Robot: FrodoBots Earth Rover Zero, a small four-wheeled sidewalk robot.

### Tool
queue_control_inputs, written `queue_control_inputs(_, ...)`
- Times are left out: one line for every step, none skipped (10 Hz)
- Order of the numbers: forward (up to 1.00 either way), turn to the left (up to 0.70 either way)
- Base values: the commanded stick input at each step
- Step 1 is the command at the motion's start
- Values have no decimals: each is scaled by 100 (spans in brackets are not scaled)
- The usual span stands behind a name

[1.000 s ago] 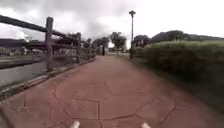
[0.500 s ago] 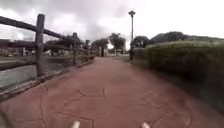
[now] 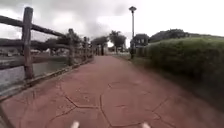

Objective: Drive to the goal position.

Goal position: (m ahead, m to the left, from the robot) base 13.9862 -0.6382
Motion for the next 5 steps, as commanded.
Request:
queue_control_inputs(70, 0)
queue_control_inputs(70, 0)
queue_control_inputs(70, 0)
queue_control_inputs(70, 0)
queue_control_inputs(70, 0)
